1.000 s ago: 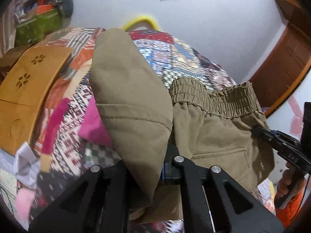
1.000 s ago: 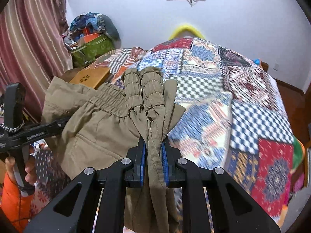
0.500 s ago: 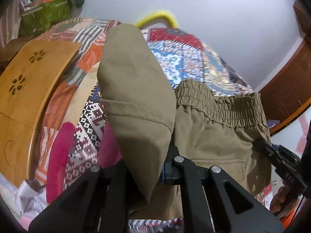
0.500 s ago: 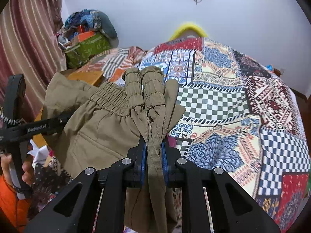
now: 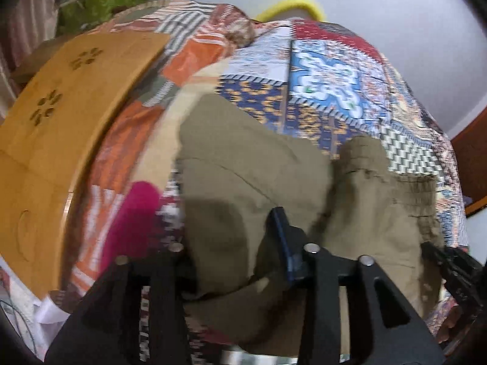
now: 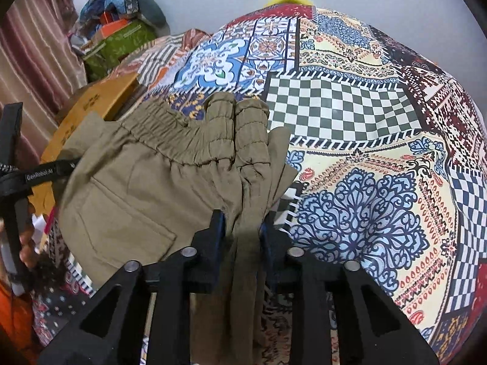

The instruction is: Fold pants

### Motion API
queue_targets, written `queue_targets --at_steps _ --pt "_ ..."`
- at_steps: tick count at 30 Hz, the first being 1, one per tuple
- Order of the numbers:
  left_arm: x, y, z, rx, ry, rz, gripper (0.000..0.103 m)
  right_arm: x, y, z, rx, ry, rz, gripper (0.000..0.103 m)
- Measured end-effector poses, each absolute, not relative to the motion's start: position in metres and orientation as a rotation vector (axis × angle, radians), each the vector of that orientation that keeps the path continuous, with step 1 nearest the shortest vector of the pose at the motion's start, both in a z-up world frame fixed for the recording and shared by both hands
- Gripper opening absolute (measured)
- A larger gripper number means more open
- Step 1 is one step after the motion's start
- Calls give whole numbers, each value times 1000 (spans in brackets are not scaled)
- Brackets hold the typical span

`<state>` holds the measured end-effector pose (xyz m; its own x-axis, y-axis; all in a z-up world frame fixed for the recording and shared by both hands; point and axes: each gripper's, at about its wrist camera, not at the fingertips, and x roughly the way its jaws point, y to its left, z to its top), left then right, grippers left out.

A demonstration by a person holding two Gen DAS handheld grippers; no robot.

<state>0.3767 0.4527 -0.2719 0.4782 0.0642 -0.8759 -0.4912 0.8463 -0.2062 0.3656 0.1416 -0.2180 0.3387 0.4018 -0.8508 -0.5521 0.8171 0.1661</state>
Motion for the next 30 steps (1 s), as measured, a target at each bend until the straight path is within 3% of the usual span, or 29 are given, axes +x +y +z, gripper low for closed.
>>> queue_targets --at_steps 4,12,19,30 --pt "363 468 -276 -446 1055 443 41 357 142 -215 -231 1037 609 32" --pt "325 467 -245 -458 994 450 41 343 120 -176 -254 935 608 33" --pt "286 408 -166 -381 859 374 41 304 84 -101 -192 800 639 38" --pt "181 251 -3 -152 539 256 41 203 16 14 -76 543 683 42"
